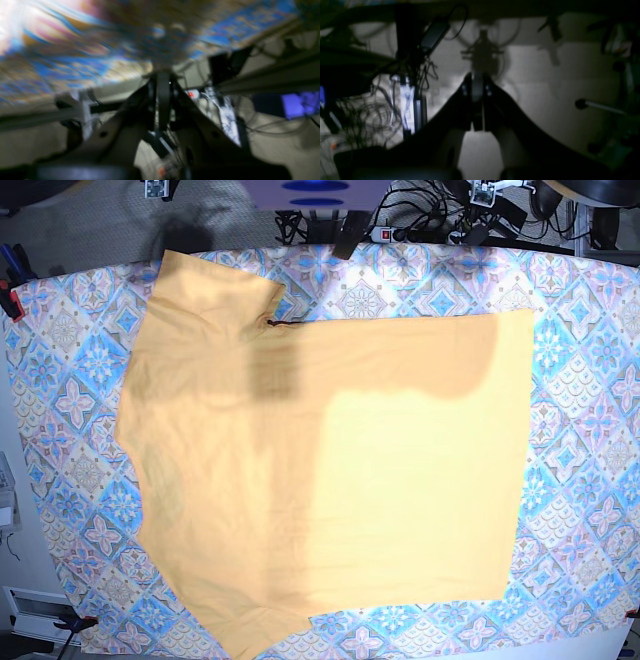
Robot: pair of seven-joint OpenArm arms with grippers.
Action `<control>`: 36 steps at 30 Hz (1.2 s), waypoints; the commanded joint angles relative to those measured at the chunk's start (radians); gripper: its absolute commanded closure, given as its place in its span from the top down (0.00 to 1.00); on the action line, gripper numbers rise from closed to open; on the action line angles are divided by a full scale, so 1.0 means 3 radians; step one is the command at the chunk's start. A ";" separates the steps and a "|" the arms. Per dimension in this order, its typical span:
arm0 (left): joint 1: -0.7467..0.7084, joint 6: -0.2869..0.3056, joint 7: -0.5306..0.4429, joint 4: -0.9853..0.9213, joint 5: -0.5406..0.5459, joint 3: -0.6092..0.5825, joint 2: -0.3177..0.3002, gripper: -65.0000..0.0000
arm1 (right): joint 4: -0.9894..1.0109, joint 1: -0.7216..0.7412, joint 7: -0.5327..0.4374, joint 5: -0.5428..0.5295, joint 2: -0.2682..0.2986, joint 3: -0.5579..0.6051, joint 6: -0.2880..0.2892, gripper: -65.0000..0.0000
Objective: Fold the T-shirt properly
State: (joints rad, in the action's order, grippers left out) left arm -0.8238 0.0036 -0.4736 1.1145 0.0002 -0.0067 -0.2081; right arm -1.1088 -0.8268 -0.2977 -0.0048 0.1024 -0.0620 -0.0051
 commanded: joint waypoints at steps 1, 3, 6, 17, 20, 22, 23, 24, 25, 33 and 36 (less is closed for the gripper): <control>-0.0070 0.0001 -0.0153 0.0026 -0.0003 -0.0001 0.0001 0.00 | -0.0107 -0.0075 -0.0074 -0.0012 0.0009 -0.0026 -0.0006 0.01; -0.0070 0.0001 -0.0342 0.0026 -0.0029 0.0004 -0.0004 0.00 | -0.0286 -0.0126 -0.0074 -0.0012 0.0009 -0.0021 -0.0006 0.01; -0.0080 0.0001 -0.0587 0.0026 -0.0034 0.0004 -0.0010 0.00 | -0.0536 -0.0203 -0.0069 -0.0012 0.0009 -0.0011 -0.0006 0.01; -0.0126 0.0001 -0.0935 0.0354 -0.0013 0.0004 -0.0265 0.00 | -0.1212 -0.0295 -0.0038 -0.0002 0.0009 -0.0006 -0.0006 0.01; -0.0192 0.0001 -0.0797 0.0650 -0.0008 0.0015 -0.0291 0.00 | -0.1360 -0.0300 0.0054 0.0095 0.0009 -0.0006 -0.0006 0.01; -0.0203 0.0001 -0.0623 0.0845 -0.0008 0.0025 -0.0291 0.00 | -0.1498 -0.0300 0.0197 0.0346 0.0009 0.0010 -0.0006 0.01; -0.0228 0.0001 -0.0552 0.0921 -0.0008 0.0025 -0.0291 0.00 | -0.1544 -0.0300 0.0228 0.0438 0.0004 0.0046 -0.0006 0.01; -0.0259 0.0001 -0.0485 0.1003 -0.0008 0.0030 -0.0291 0.00 | -0.1600 -0.0300 0.0243 0.0520 0.0004 0.0081 -0.0006 0.01; -0.0274 0.0001 -0.0424 0.1075 -0.0008 0.0030 -0.0291 0.00 | -0.1646 -0.0300 0.0248 0.0596 0.0004 0.0107 -0.0006 0.01; -0.0269 0.0001 0.0599 0.1586 -0.0008 0.0367 -0.0316 0.01 | -0.1703 -0.0279 0.0253 0.0852 -0.0012 0.0117 -0.0006 0.01; -0.0228 0.0001 0.1049 0.1827 -0.0039 0.0526 -0.0414 0.01 | -0.1703 -0.0274 0.0253 0.0852 -0.0012 0.0112 -0.0006 0.01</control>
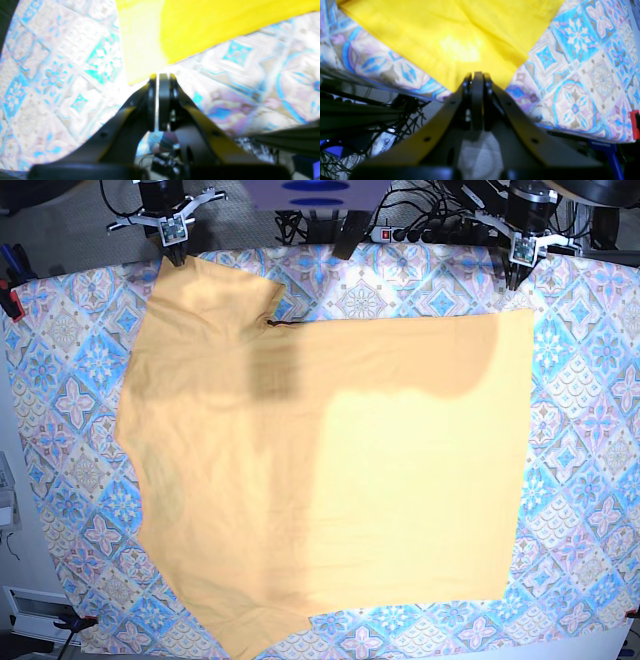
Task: Fold the T-shirt properly
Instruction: 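Lower both grippers and pinch the shoulder corners of the yellow T-shirt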
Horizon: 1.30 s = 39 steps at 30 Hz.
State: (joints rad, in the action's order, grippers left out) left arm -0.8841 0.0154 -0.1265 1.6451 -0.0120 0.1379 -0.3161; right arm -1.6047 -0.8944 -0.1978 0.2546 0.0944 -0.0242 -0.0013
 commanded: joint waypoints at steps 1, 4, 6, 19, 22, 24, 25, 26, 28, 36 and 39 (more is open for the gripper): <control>-0.0012 -0.0039 0.0046 0.0119 -0.0003 0.0059 -0.0110 0.01 | -0.0049 -0.0049 -0.0075 -0.0013 0.0015 -0.0014 -0.0019 0.01; 0.0101 -0.0039 0.0496 0.0232 -0.0003 0.0059 -0.0304 0.01 | -0.0049 -0.0044 -0.0075 -0.0013 0.0015 -0.0014 -0.0019 0.01; 0.0152 -0.0039 0.0695 0.0247 -0.0003 0.0049 -0.0422 0.01 | -0.0049 -0.0044 -0.0075 -0.0013 0.0015 -0.0014 -0.0019 0.01; 0.0331 -0.0018 0.0705 0.0252 0.0493 -0.0033 -0.0325 0.24 | -0.0029 0.0069 -0.0075 -0.0013 0.0015 -0.0014 -0.0019 0.01; 0.0346 -0.0018 0.0705 0.0257 0.1096 -0.0201 -0.0310 0.24 | -0.0029 0.0074 -0.0075 -0.0013 0.0015 -0.0019 -0.0019 0.01; 0.0351 -0.0018 0.0705 0.0257 0.1536 -0.0283 -0.0310 0.24 | -0.0029 0.0074 -0.0075 -0.0013 0.0015 -0.0029 -0.0019 0.01; 0.0351 -0.0018 0.0705 0.0257 0.1730 -0.0299 -0.0310 0.24 | -0.0029 0.0074 -0.0075 -0.0013 0.0015 -0.0029 -0.0019 0.01; 0.0351 -0.0018 0.0705 0.0257 0.1961 -0.0304 -0.0310 0.24 | -0.0029 0.0074 -0.0075 -0.0013 0.0015 -0.0029 -0.0019 0.01; 0.0351 -0.0018 0.0705 0.0257 0.2380 -0.0299 -0.0310 0.24 | -0.0029 0.0074 -0.0070 -0.0013 0.0015 -0.0029 -0.0019 0.01; 0.0443 -0.0018 0.0716 0.0242 0.3526 -0.0288 -0.0315 0.24 | -0.0049 0.0115 0.0242 -0.0007 0.0015 -0.0014 -0.0019 0.01; 0.0469 -0.0018 0.0716 0.0237 0.3822 -0.0283 -0.0371 0.24 | -0.0049 0.0115 0.0242 -0.0007 0.0015 -0.0014 -0.0019 0.01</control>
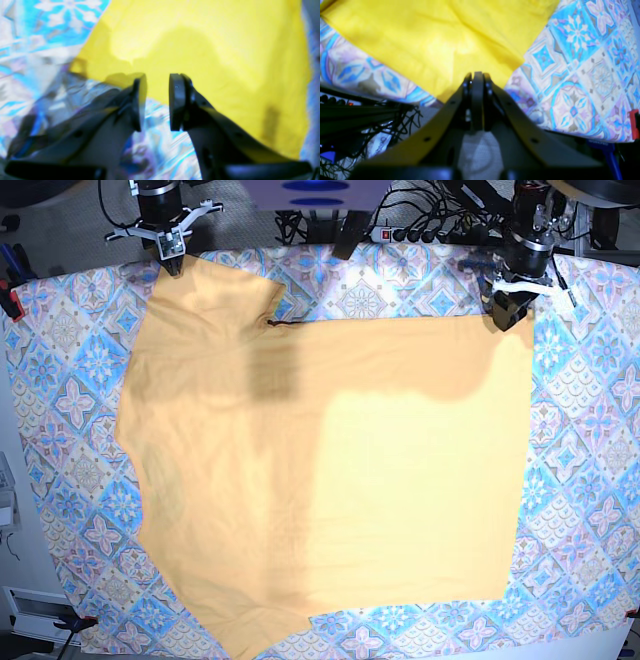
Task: Fold the T-shirt properly
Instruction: 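Lower both grippers and pinch the shoulder corners of the yellow T-shirt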
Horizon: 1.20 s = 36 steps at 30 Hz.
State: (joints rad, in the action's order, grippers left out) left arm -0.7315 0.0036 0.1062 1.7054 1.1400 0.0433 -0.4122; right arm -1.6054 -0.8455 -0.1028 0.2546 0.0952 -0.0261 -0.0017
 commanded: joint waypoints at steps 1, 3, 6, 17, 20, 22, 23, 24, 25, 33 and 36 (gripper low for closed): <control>-0.0035 0.0021 -0.0060 0.0036 0.0089 0.0032 -0.0086 0.24 | -0.0047 -0.0048 -0.0069 -0.0007 0.0013 -0.0013 -0.0017 0.01; -0.0035 0.0021 -0.0060 -0.0041 0.0371 0.0032 -0.0117 0.24 | -0.0047 -0.0048 -0.0069 -0.0007 0.0013 -0.0013 -0.0017 0.01; 0.0001 0.0021 -0.0060 -0.0189 0.0790 0.0027 -0.0183 0.24 | -0.0047 -0.0048 -0.0064 -0.0007 0.0013 -0.0013 -0.0017 0.01; 0.0098 0.0016 -0.0060 -0.0440 0.1145 0.0032 -0.0168 0.24 | -0.0047 0.0008 -0.0064 -0.0007 0.0013 -0.0018 -0.0017 0.01; 0.0170 0.0011 -0.0055 -0.0660 0.1145 0.0027 -0.0168 0.24 | -0.0047 0.0008 -0.0059 -0.0007 0.0013 -0.0018 -0.0017 0.01; 0.0201 0.0016 -0.0055 -0.0762 0.1145 0.0012 -0.0168 0.24 | -0.0047 0.0008 -0.0059 -0.0007 0.0018 -0.0023 -0.0017 0.01; 0.0201 0.0021 -0.0055 -0.0787 0.1145 0.0012 -0.0168 0.24 | -0.0047 0.0008 -0.0059 -0.0007 0.0018 -0.0028 -0.0017 0.01; 0.0201 0.0021 -0.0055 -0.0793 0.1145 0.0012 -0.0168 0.24 | -0.0047 0.0008 -0.0059 -0.0007 0.0018 -0.0028 -0.0017 0.01; 0.0201 0.0021 -0.0055 -0.0793 0.1145 0.0012 -0.0163 0.24 | -0.0047 0.0008 -0.0059 -0.0007 0.0018 -0.0028 -0.0017 0.01; 0.0400 0.0021 -0.0055 -0.0874 0.1145 0.0007 -0.0132 0.24 | -0.0052 0.0008 -0.0059 -0.0007 0.0018 -0.0028 -0.0017 0.01; 0.0482 0.0021 -0.0050 -0.0941 0.1145 0.0007 -0.0061 0.24 | -0.0052 0.0008 -0.0059 -0.0007 0.0018 -0.0028 -0.0017 0.01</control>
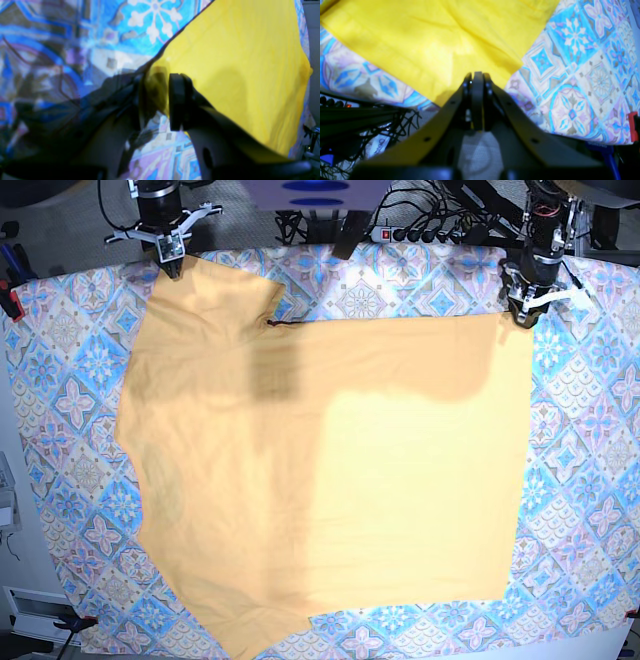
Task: Fold the T-shirt properly
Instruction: 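Lower both grippers and pinch the shoulder corners of the yellow T-shirt, then lift the shirt corners and pull them apart to straighten the shirt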
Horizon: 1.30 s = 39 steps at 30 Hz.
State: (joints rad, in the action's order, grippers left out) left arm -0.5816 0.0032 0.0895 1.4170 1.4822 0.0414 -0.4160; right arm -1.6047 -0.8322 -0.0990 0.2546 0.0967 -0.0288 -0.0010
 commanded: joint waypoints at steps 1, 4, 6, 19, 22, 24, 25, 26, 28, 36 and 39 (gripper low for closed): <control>-0.0008 0.0022 0.0032 -0.0015 0.0004 0.0013 -0.0028 0.24 | -0.0055 -0.0036 -0.0072 -0.0007 0.0013 -0.0019 -0.0020 0.01; 0.0141 0.0022 0.0395 -0.0169 0.0004 0.0038 0.0039 0.23 | -0.0055 -0.0036 -0.0072 -0.0007 0.0013 -0.0019 -0.0020 0.01; 0.0156 0.0022 0.0502 -0.0205 0.0004 0.0038 0.0039 0.20 | -0.0055 -0.0036 -0.0072 -0.0007 0.0013 -0.0019 -0.0020 0.01; 0.0151 0.0022 0.0507 -0.0200 0.0004 0.0038 0.0029 0.00 | -0.0055 -0.0129 -0.0077 -0.0007 0.0023 -0.0024 -0.0020 0.28; 0.0151 0.0022 0.0507 -0.0200 0.0004 0.0033 0.0029 0.00 | -0.0049 -0.0139 -0.0066 -0.0007 0.0023 -0.0024 -0.0025 0.34; 0.0151 0.0022 0.0512 -0.0200 0.0004 0.0033 0.0029 0.00 | -0.0019 -0.0139 -0.0066 -0.0002 0.0028 -0.0029 -0.0025 0.33; 0.0151 0.0022 0.0518 -0.0200 0.0004 0.0033 0.0024 0.00 | -0.0014 -0.0144 -0.0066 -0.0002 0.0028 -0.0045 -0.0025 0.32; 0.0151 0.0022 0.0518 -0.0200 0.0004 0.0033 0.0024 0.00 | 0.0007 -0.0175 -0.0066 0.0023 0.0028 -0.0086 -0.0025 0.32; 0.0151 0.0022 0.0518 -0.0200 0.0004 0.0033 0.0024 0.00 | 0.0032 -0.0200 -0.0066 0.0279 0.0028 -0.0106 -0.0025 0.32; 0.0146 0.0022 0.0523 -0.0200 0.0004 0.0033 0.0024 0.00 | 0.0319 -0.0195 -0.0087 0.1506 0.0028 -0.0091 -0.0516 0.32; 0.0146 0.0022 0.0523 -0.0200 0.0004 0.0033 0.0024 0.00 | 0.0319 -0.0190 -0.0077 0.1522 0.0028 -0.0091 -0.0516 0.32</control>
State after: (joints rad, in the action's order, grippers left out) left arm -0.5278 0.0261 0.2096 1.3529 1.4857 0.0559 -0.4019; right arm -1.4986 -0.8776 -0.1074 0.7078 0.1005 -0.0525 -0.1402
